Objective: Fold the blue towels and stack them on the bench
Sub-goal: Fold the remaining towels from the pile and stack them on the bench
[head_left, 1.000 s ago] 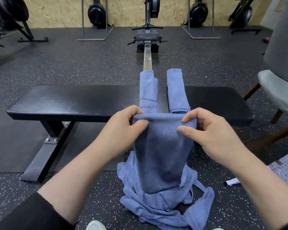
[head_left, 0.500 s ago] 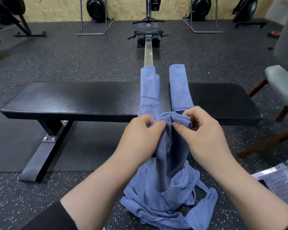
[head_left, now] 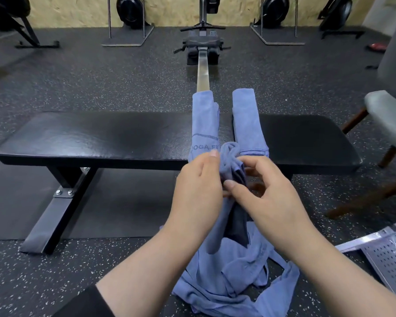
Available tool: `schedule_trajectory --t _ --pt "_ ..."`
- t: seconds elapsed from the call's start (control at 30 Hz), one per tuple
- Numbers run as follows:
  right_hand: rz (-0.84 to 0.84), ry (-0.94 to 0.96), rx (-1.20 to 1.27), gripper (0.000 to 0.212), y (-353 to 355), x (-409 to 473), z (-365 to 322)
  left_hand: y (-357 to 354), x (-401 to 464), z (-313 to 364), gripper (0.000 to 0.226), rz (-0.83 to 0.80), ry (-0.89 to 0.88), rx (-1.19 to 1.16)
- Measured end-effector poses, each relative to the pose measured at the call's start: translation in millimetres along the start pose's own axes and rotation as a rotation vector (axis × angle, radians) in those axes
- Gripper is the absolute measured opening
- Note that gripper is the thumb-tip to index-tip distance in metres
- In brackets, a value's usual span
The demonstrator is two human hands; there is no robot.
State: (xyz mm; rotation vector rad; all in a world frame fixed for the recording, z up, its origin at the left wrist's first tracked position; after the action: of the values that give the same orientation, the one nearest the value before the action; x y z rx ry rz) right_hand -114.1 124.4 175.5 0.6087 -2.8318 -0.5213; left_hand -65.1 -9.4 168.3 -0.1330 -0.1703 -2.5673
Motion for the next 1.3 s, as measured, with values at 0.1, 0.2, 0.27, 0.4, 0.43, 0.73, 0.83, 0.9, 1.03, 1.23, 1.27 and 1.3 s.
schedule_trajectory --t 0.1,0.2,0.27,0.4,0.43,0.73,0.83,0.9,1.03,1.23,1.27,1.3 --pt "0.034 -0.022 0.033 0.032 5.7 6.5 2.7 -16.2 -5.0 2.2 0.039 -0.125 0.093 -0.242" --pt "0.101 -0.052 0.119 0.024 17.7 12.6 6.4 -5.2 0.2 1.1 0.028 -0.081 0.019 -0.089" --pt "0.058 -0.052 0.153 0.024 17.0 14.2 5.0 0.7 5.7 0.4 0.047 -0.119 -0.031 0.106" --pt "-0.021 -0.066 0.172 0.025 8.9 14.2 8.2 -2.8 9.7 -0.3 0.041 -0.279 -0.028 0.153" --pt "-0.006 -0.073 0.180 0.022 9.4 14.4 10.8 0.4 11.6 2.9 0.025 -0.260 -0.037 0.134" --pt "-0.282 -0.212 0.094 0.026 -34.3 1.6 21.1 22.2 25.2 29.4 0.011 -0.093 -0.133 -0.044" --pt "-0.300 -0.221 0.070 0.016 -38.1 -1.4 22.8 36.4 33.3 33.8 0.011 -0.037 -0.117 -0.122" --pt "-0.302 -0.201 0.065 0.008 -36.8 -2.4 20.4 44.3 36.8 34.2 0.008 -0.003 -0.100 -0.177" --pt "-0.278 -0.153 0.036 0.006 -32.3 -3.8 15.6 56.2 42.0 29.0 0.018 0.076 -0.059 -0.337" --pt "-0.278 -0.121 -0.023 0.011 -34.5 -6.7 17.4 23.9 32.1 3.7 0.021 -0.065 0.166 -0.494" --pt "-0.275 -0.130 -0.036 0.012 -33.8 -6.6 19.1 27.6 33.6 1.7 0.020 -0.036 0.157 -0.469" --pt "-0.276 -0.145 -0.048 0.015 -32.9 -6.5 21.3 33.0 36.0 1.3 0.018 -0.003 0.140 -0.446"
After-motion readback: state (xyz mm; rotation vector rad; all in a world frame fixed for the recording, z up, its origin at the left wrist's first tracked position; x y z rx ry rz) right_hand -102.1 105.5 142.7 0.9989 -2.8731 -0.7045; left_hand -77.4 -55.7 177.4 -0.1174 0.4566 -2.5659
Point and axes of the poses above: each hand's wrist, its own x-axis towards the middle knuckle, its own y-axis out of the back of the hand, z = x × y, the point moved 10 cm from there along x, towards the middle knuckle, and after that the axes turned 7 degrees about -y, right-handed, at the moved point
